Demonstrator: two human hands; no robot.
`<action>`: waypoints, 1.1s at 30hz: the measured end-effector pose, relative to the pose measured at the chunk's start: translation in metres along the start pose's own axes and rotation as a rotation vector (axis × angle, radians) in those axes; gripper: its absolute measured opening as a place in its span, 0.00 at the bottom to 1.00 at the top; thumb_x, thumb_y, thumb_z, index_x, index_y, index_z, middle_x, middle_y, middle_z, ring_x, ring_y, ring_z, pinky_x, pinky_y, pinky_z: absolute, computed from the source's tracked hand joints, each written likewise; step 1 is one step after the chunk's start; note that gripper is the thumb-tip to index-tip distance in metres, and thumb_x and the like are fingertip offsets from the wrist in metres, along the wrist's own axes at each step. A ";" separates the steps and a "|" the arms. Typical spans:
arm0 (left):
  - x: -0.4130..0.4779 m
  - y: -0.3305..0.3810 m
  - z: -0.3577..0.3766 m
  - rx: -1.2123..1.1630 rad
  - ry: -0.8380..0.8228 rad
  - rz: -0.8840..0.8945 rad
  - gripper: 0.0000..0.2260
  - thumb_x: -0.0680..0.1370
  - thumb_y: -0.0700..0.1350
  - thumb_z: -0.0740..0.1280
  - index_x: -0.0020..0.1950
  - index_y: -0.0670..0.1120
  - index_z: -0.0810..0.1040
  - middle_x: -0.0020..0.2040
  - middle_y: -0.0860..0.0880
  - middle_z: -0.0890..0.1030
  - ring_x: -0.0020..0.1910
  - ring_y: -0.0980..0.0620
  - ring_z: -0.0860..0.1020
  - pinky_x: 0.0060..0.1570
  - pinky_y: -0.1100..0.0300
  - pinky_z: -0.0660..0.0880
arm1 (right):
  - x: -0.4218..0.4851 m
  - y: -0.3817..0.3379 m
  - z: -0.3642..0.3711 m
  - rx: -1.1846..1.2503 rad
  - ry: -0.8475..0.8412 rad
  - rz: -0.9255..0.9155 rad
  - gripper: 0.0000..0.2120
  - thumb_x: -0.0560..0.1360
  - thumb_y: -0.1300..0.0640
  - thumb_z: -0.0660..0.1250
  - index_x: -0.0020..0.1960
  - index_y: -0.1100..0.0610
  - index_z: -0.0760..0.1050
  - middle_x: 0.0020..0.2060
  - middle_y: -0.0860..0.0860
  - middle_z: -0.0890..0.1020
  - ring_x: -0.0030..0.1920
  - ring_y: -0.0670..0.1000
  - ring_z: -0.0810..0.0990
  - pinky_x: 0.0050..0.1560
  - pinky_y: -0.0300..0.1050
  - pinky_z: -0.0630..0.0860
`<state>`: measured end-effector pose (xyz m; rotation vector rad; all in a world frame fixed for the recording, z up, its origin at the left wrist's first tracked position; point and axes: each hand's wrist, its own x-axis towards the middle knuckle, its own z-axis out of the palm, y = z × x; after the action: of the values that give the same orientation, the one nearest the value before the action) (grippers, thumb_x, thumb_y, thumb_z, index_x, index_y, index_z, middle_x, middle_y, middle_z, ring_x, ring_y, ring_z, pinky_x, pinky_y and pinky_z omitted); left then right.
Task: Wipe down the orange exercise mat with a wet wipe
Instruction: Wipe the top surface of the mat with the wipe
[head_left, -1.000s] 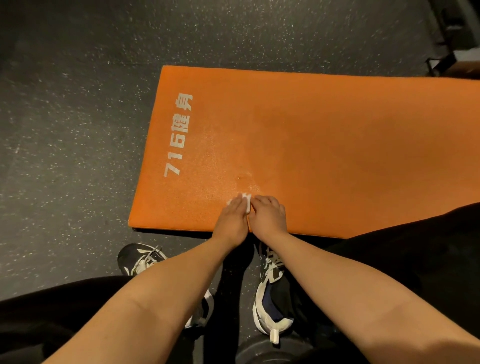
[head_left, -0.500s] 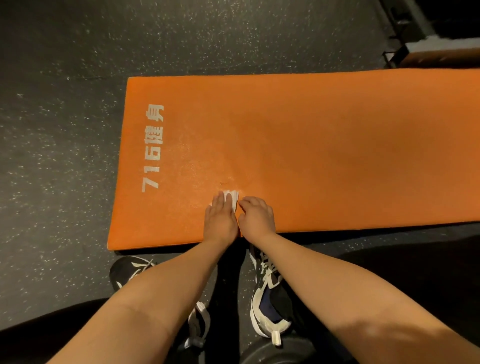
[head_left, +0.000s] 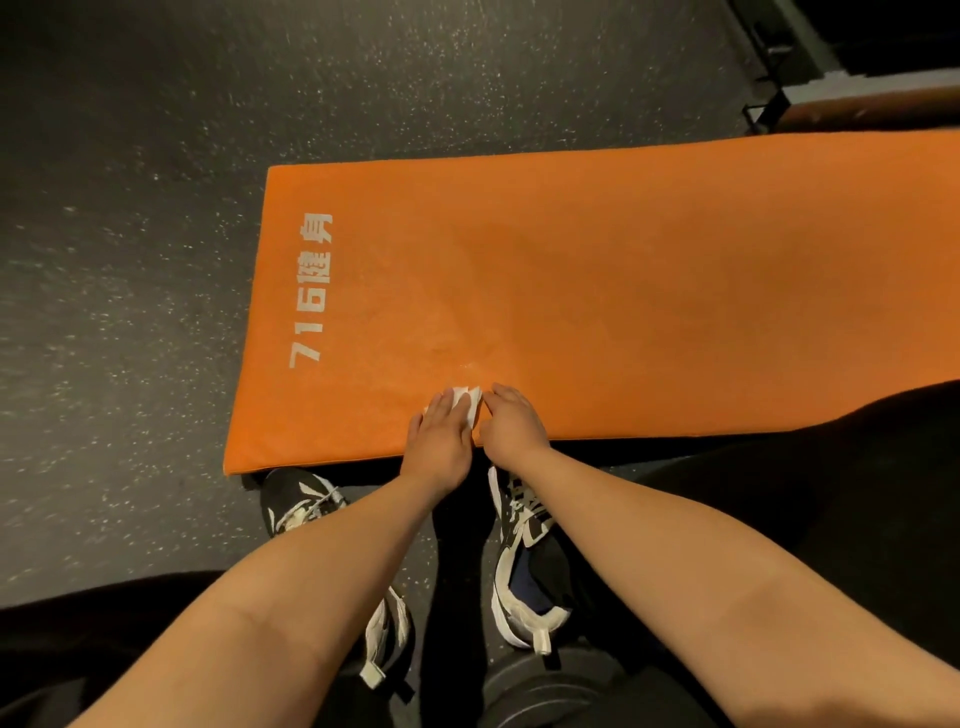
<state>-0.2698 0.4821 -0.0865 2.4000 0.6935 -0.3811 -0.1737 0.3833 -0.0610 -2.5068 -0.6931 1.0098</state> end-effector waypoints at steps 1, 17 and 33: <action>-0.002 0.000 -0.001 0.003 0.004 0.001 0.23 0.86 0.46 0.51 0.82 0.50 0.55 0.83 0.47 0.51 0.81 0.49 0.47 0.78 0.49 0.43 | 0.000 0.000 -0.001 0.002 0.000 0.005 0.27 0.83 0.59 0.60 0.81 0.56 0.58 0.81 0.51 0.56 0.81 0.52 0.50 0.80 0.47 0.50; -0.001 0.014 -0.005 -0.023 0.024 -0.068 0.23 0.86 0.46 0.52 0.82 0.49 0.57 0.83 0.47 0.52 0.81 0.49 0.47 0.78 0.48 0.43 | 0.000 0.000 -0.010 -0.003 -0.011 0.006 0.26 0.83 0.57 0.59 0.80 0.56 0.61 0.81 0.52 0.58 0.81 0.54 0.53 0.80 0.49 0.53; 0.034 0.000 -0.011 0.150 0.081 0.036 0.22 0.84 0.48 0.55 0.80 0.53 0.61 0.78 0.46 0.64 0.72 0.42 0.63 0.70 0.48 0.55 | 0.024 -0.007 0.007 -0.011 0.118 0.040 0.24 0.82 0.57 0.55 0.78 0.56 0.64 0.77 0.51 0.66 0.77 0.53 0.60 0.77 0.48 0.58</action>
<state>-0.2406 0.5021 -0.0920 2.5786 0.6784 -0.3330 -0.1660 0.4032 -0.0752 -2.5746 -0.6172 0.8646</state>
